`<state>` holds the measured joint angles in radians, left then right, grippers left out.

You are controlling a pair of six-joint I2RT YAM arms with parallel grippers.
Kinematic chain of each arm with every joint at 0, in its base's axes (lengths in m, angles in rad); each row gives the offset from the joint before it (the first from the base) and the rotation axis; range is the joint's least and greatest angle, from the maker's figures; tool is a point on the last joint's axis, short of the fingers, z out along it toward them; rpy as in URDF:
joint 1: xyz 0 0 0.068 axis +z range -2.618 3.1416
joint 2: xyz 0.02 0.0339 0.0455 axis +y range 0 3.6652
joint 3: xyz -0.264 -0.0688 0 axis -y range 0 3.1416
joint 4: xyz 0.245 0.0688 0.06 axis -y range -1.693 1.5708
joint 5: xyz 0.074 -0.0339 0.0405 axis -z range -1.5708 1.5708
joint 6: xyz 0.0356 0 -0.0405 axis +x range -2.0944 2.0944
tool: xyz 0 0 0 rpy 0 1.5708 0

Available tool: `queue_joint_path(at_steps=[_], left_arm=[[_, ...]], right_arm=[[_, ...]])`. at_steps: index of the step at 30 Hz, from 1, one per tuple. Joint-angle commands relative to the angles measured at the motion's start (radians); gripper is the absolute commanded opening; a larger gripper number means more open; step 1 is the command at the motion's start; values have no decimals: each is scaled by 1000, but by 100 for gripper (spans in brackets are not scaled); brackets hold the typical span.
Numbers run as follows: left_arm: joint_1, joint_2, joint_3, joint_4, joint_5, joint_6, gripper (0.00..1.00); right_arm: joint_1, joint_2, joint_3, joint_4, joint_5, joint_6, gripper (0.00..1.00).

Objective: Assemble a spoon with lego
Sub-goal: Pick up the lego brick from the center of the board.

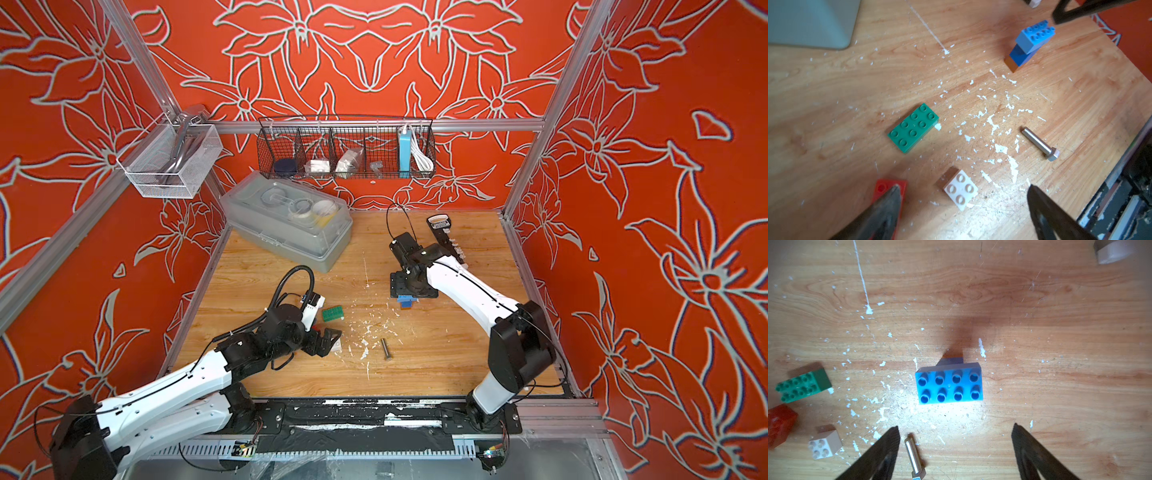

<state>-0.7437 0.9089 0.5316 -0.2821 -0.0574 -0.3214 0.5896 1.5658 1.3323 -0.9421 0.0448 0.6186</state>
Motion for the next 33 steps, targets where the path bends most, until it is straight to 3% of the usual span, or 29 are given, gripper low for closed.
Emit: queue_joint_path(at_steps=[1, 8, 13, 17, 20, 25, 29, 33], left_arm=[[-17, 41, 75, -205, -46, -145, 90], [-35, 155, 134, -330, -71, -290, 83], [-35, 199, 193, -482, -166, -321, 84], [-34, 232, 195, -497, -126, -327, 83], [-26, 250, 231, -641, -253, -373, 85], [229, 260, 274, -678, -162, -262, 79], [325, 298, 259, -627, -121, -233, 76], [398, 364, 224, -551, 3, -246, 69]], right_arm=[[-2, -60, 19, -43, 25, -26, 88], [-8, -126, 2, -18, 0, -64, 88], [-29, -141, -13, -7, -29, -105, 88], [-52, -156, -46, 31, -70, -110, 88], [-65, -157, -44, 32, -84, -129, 88], [-96, -162, -45, 54, -124, -149, 87], [-109, -150, -30, 62, -145, -170, 87], [-123, -136, -25, 75, -170, -184, 87]])
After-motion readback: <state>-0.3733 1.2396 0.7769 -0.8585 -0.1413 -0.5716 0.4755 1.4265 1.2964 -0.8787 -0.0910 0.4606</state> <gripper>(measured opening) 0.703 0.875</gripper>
